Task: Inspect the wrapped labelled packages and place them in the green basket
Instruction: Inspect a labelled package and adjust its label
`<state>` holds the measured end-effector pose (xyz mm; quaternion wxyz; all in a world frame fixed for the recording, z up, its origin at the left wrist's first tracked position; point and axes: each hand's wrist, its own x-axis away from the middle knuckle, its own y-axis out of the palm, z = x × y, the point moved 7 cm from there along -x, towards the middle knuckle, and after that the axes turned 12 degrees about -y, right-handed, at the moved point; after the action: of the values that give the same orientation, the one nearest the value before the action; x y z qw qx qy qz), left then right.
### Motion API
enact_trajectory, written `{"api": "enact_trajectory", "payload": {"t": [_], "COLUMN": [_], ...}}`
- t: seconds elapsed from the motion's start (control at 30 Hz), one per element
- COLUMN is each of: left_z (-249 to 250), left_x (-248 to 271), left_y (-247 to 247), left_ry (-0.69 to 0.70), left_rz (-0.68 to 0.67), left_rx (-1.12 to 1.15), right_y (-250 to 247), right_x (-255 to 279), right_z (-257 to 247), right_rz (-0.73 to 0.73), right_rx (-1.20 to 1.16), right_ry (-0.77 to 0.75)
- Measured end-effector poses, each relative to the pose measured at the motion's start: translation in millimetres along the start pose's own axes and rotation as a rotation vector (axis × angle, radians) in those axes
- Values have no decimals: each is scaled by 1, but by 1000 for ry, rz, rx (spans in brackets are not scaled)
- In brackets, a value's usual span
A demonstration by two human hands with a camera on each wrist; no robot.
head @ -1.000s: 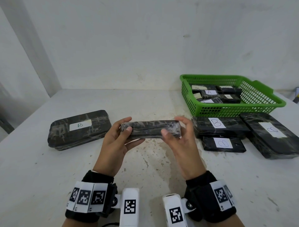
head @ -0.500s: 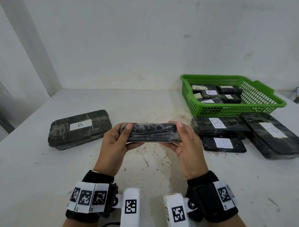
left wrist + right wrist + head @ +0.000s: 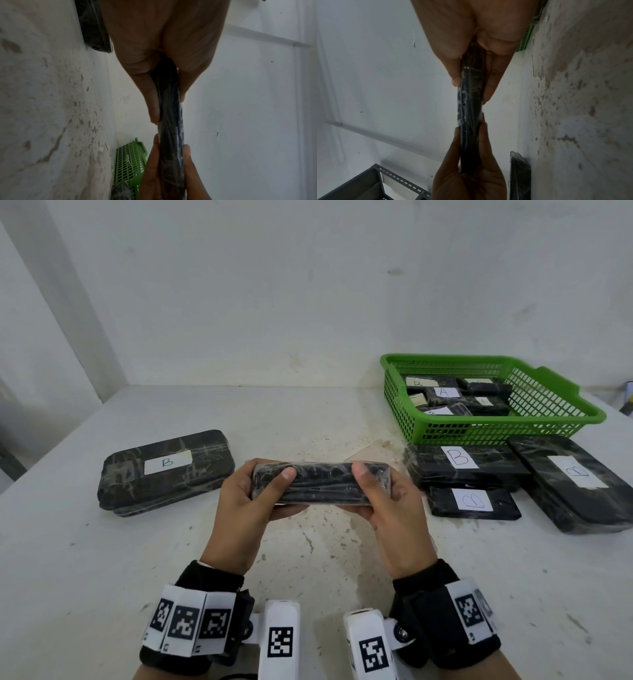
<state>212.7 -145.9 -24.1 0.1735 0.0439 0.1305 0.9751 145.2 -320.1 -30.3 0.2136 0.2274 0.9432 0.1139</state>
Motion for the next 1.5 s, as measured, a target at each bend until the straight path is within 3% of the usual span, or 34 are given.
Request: {"api": "enact_trajectory", "payload": {"t": [0.13, 0.37, 0.57, 0.7, 0.87, 1.03, 1.3, 1.5], "left_z": [-1, 1, -1, -1, -2, -2, -2, 0], "left_x": [1, 2, 2, 2, -1, -2, -4, -6], "left_y": [5, -3, 3, 1, -4, 2, -5, -5], "left_ry": [-45, 3, -53, -26, -38, -97, -95, -90], "left_rz": [-38, 67, -7, 33, 37, -78, -38, -61], "left_rx": [40, -1, -2, -19, 23, 93, 172, 324], "right_y": [-5, 4, -3, -2, 6, -2, 10, 2], "right_x": [-1, 2, 2, 2, 2, 1, 1, -2], "right_z": [0, 5, 0, -1, 3, 5, 1, 1], "right_rz": [39, -40, 23, 16, -62, 22, -15, 57], "right_rx": [36, 3, 112, 134, -4, 6, -242, -211], "right_ry": [-31, 15, -65, -63, 21, 16, 67, 35]}}
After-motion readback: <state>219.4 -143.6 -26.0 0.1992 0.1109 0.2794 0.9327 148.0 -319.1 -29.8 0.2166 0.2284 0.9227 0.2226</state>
